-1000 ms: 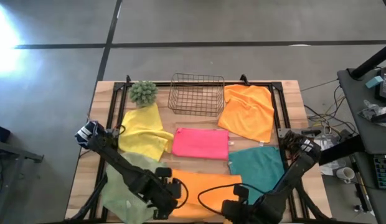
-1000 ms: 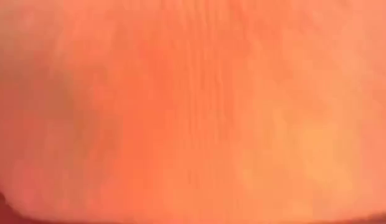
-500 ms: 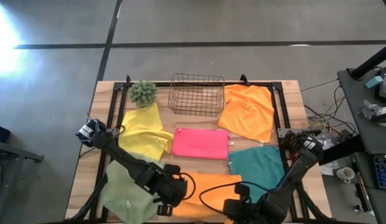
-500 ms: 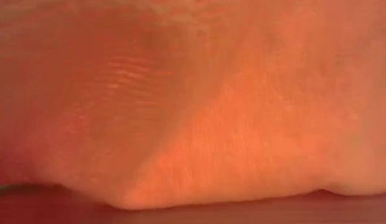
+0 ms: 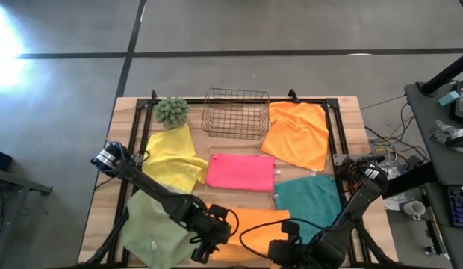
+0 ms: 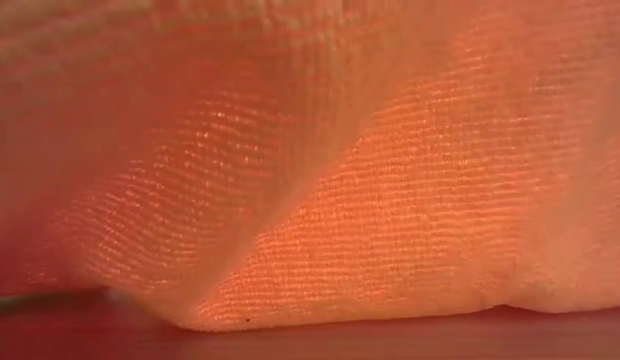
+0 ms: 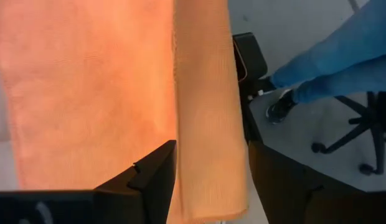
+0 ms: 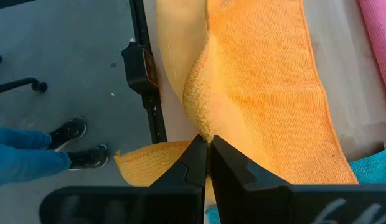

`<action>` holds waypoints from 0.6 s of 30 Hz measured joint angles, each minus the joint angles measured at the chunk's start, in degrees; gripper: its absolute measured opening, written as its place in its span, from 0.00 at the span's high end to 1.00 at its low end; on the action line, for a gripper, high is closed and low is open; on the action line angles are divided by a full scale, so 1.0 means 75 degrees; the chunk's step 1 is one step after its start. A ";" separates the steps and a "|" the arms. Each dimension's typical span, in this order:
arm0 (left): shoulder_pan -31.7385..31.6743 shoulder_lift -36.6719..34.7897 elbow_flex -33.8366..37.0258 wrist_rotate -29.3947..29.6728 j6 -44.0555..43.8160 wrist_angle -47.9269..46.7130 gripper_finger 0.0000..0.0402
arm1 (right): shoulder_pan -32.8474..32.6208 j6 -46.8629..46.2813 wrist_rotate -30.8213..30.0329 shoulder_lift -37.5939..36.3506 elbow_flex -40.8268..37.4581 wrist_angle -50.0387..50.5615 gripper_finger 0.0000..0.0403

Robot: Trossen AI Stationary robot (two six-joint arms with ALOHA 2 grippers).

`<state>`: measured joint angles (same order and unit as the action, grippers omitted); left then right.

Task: Fold microfiber towels
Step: Fold the bottom orange microfiber towel

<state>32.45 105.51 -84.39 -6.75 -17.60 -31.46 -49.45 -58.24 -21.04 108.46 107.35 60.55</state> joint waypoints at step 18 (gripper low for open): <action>-0.0158 0.0032 0.1745 0.0104 -0.0403 0.2480 0.54 | 0.0000 -0.0031 0.0000 -0.0014 0.0000 0.0005 0.98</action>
<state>31.26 105.75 -71.31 -5.97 -20.62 -12.86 -49.45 -58.47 -21.04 108.36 107.35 60.59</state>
